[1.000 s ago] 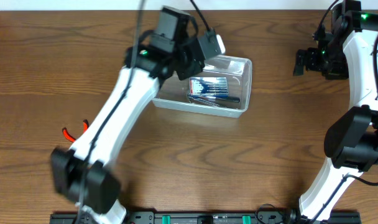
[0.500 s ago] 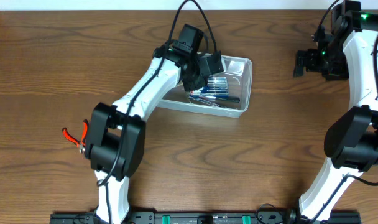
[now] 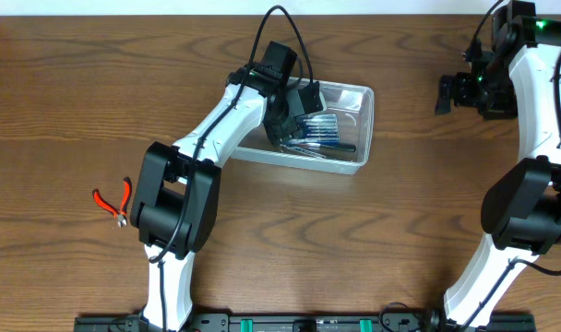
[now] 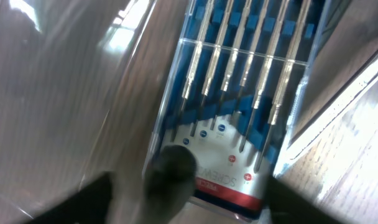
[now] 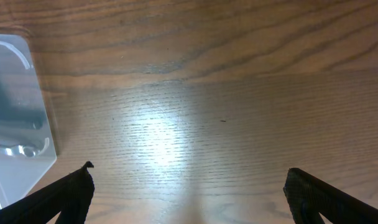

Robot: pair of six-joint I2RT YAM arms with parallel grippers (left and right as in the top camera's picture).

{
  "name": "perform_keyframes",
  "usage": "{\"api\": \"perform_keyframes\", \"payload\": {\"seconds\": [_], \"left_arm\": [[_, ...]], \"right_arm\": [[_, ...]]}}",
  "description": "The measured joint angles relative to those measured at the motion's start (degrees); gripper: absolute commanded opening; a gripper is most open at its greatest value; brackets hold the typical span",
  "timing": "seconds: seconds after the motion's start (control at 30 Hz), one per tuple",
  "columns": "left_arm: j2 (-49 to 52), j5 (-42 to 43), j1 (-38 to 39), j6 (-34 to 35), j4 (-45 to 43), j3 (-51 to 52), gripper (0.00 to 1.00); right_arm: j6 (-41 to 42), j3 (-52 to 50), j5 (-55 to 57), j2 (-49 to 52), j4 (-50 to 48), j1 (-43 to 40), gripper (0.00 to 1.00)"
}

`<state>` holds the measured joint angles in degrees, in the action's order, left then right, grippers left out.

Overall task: Pack container
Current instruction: 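Open the left gripper and withdraw it toward the pliers, then lower the left gripper onto one red pliers handle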

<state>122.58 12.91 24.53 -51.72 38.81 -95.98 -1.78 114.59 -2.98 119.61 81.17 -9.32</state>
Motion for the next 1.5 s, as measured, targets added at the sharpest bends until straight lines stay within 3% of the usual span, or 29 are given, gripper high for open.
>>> {"api": "perform_keyframes", "payload": {"seconds": [0.03,0.3,0.53,0.63,0.83,0.9,0.97,1.07,1.27,1.5], "left_arm": [[-0.02,-0.09,0.00,0.68,0.26,0.00,0.99],[-5.40,-0.96,0.00,9.40,2.78,0.00,0.98],[-26.05,-14.36,-0.50,21.03,7.10,-0.22,0.98],[-34.58,-21.64,-4.48,31.23,15.96,-0.63,0.98],[-41.46,-29.31,-27.65,65.13,39.19,-0.92,0.98],[-41.38,-30.10,-33.09,75.30,42.93,0.63,0.98],[-41.31,-30.34,-36.26,80.91,42.80,2.93,0.99],[-41.24,-30.45,-38.97,83.69,37.40,8.46,0.98],[-38.86,-29.35,-40.92,81.48,25.86,18.84,0.98],[-30.86,-28.55,-41.29,80.35,19.41,22.36,0.99]], "right_arm": [[0.00,0.00,0.00,0.00,-0.02,0.00,0.99],[-0.15,0.00,0.00,0.00,0.00,0.00,0.99],[-0.20,0.00,0.00,0.00,-0.09,0.00,0.99],[-0.22,0.00,0.00,0.00,-0.33,0.00,0.99],[-0.35,0.00,-0.02,0.00,-0.79,0.00,0.99],[-0.35,0.00,0.00,0.02,-0.85,0.00,0.99],[-0.35,0.00,0.00,0.00,-0.87,0.00,0.99],[-0.37,0.00,0.00,0.02,-0.83,0.00,0.99],[-0.37,0.00,0.00,0.00,-0.61,0.00,0.99],[-0.90,0.00,0.02,0.00,0.35,0.00,0.99]]}}
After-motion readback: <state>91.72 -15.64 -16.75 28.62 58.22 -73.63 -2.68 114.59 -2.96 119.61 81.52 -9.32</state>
